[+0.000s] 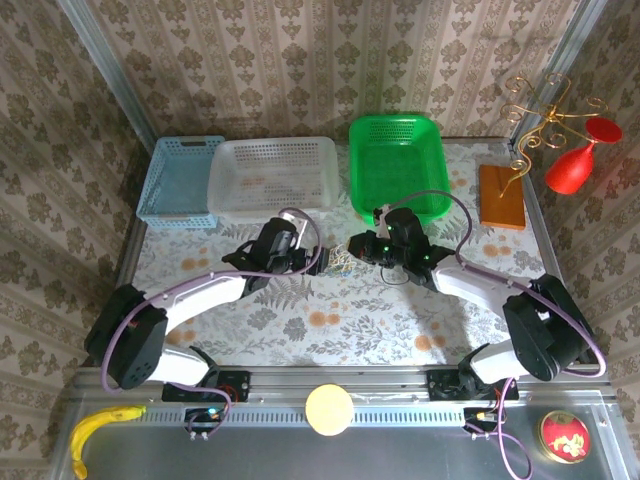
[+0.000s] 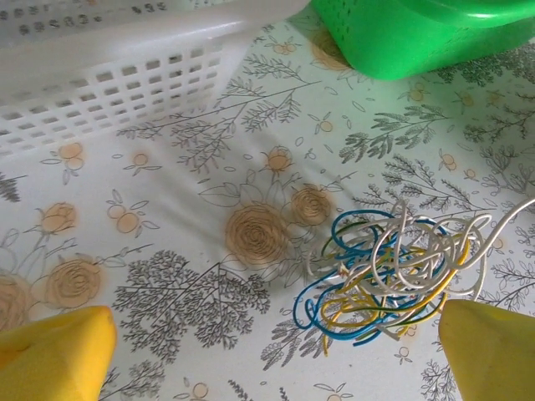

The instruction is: Untangle the cables

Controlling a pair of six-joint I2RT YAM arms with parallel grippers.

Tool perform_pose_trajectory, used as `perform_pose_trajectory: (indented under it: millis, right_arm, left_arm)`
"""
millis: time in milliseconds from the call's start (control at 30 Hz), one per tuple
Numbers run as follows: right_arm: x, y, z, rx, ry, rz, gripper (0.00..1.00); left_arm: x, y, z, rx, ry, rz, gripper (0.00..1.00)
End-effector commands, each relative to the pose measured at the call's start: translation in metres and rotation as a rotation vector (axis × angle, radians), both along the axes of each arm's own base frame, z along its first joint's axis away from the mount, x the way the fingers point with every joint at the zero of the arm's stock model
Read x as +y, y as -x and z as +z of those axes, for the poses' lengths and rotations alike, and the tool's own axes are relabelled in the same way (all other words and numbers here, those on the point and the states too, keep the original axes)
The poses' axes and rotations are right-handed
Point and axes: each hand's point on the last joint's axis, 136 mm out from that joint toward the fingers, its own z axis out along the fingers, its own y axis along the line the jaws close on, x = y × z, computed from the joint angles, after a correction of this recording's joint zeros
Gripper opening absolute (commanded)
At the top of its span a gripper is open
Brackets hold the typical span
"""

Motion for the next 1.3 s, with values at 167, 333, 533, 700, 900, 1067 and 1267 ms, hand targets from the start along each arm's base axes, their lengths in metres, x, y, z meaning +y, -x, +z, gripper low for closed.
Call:
perform_pose_trajectory:
  millis: [167, 333, 533, 700, 900, 1067, 1267]
  right_arm:
    - [0.004, 0.018, 0.042, -0.053, -0.052, 0.053, 0.00]
    - [0.005, 0.020, 0.055, -0.070, -0.057, 0.065, 0.00]
    - [0.011, 0.018, 0.062, -0.073, -0.070, 0.078, 0.00]
    - [0.020, 0.017, 0.063, -0.068, -0.075, 0.095, 0.00]
    - [0.031, 0.019, 0.065, -0.065, -0.080, 0.117, 0.00]
    - [0.037, 0.023, 0.068, -0.062, -0.094, 0.132, 0.00]
    - [0.046, 0.030, 0.077, -0.060, -0.131, 0.148, 0.00]
  left_arm:
    - [-0.014, 0.014, -0.016, -0.075, 0.032, -0.131, 1.00]
    - [-0.019, 0.028, -0.010, -0.115, 0.100, -0.199, 1.00]
    - [-0.033, 0.037, 0.004, -0.150, 0.172, -0.279, 1.00]
    - [-0.046, 0.042, 0.009, -0.175, 0.203, -0.333, 1.00]
    - [-0.050, 0.035, 0.007, -0.200, 0.203, -0.321, 1.00]
    - [-0.052, 0.027, 0.004, -0.222, 0.198, -0.300, 1.00]
    - [-0.053, 0.016, -0.002, -0.246, 0.198, -0.267, 0.96]
